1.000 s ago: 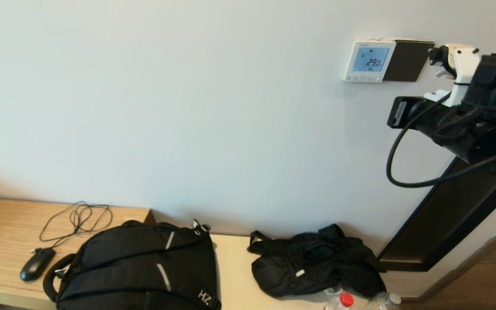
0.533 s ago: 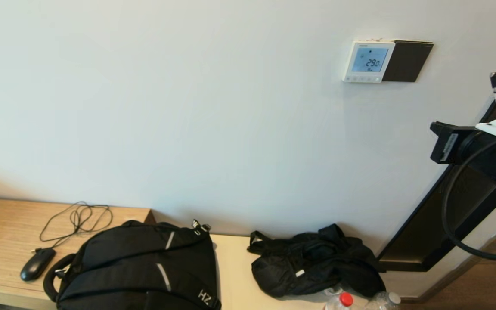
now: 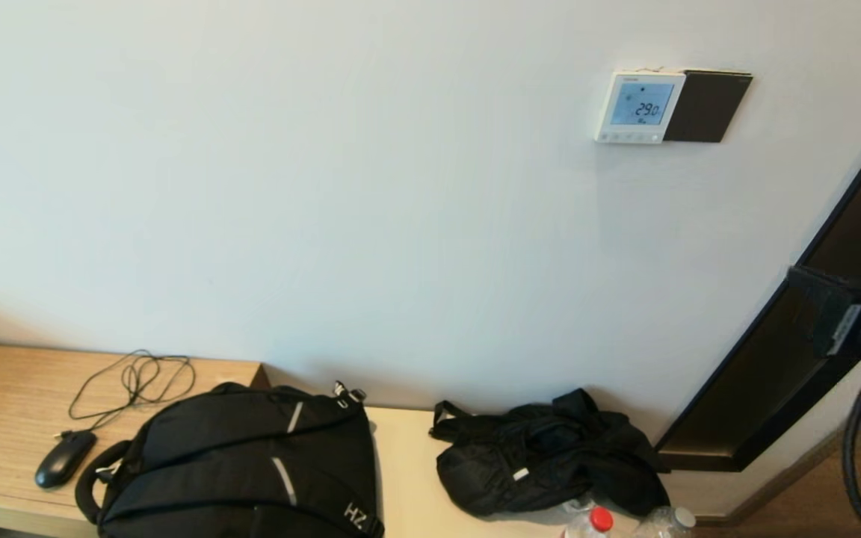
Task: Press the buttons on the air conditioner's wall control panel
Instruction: Turn off the central air conditioner
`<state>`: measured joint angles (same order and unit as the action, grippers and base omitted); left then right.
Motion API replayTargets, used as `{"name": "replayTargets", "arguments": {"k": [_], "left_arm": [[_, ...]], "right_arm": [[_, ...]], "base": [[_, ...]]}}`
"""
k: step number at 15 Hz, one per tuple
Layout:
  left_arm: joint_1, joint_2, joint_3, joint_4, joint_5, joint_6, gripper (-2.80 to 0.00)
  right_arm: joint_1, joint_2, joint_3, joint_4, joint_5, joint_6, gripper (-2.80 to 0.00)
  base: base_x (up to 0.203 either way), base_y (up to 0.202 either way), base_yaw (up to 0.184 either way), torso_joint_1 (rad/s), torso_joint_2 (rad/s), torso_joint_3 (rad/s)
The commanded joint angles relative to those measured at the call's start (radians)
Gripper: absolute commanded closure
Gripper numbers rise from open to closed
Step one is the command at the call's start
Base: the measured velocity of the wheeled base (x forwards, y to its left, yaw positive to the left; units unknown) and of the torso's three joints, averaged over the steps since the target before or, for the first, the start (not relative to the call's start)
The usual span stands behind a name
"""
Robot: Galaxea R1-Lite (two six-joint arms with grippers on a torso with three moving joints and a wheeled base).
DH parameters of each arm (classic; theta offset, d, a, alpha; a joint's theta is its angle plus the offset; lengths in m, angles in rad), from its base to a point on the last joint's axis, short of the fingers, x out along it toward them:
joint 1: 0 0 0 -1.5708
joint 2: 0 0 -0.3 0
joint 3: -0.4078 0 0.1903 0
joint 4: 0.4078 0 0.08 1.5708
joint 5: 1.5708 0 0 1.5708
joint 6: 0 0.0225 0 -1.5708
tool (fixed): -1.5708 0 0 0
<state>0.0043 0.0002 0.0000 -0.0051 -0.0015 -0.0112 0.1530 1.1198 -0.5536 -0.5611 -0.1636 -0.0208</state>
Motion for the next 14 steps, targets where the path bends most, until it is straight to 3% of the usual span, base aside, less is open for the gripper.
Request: {"name": "replayTargets", "arguments": {"k": [1,4,7,14], "left_arm": [[0.0,0.0,0.0,0.001,0.0,-0.001,0.0],[0.0,0.0,0.0,-0.001,0.0,-0.001,0.0],[0.0,0.0,0.0,0.001,0.0,-0.001,0.0],[0.0,0.0,0.0,0.0,0.0,-0.001,0.0]], "right_arm": [[-0.056,-0.177,0.097,0.049,0.064,-0.001,0.0],[-0.13,-0.344,0.214,0.148,0.181,-0.004,0.0],[-0.179,-0.483,0.309,0.227,0.247,-0.011,0.0],[-0.195,-0.647,0.466,0.291,0.271,-0.058,0.0]], "base": [[0.0,0.0,0.0,0.0,0.0,0.0],[0.0,0.0,0.0,0.0,0.0,0.0],[0.0,0.0,0.0,0.0,0.0,0.0],[0.0,0.0,0.0,0.0,0.0,0.0]]}}
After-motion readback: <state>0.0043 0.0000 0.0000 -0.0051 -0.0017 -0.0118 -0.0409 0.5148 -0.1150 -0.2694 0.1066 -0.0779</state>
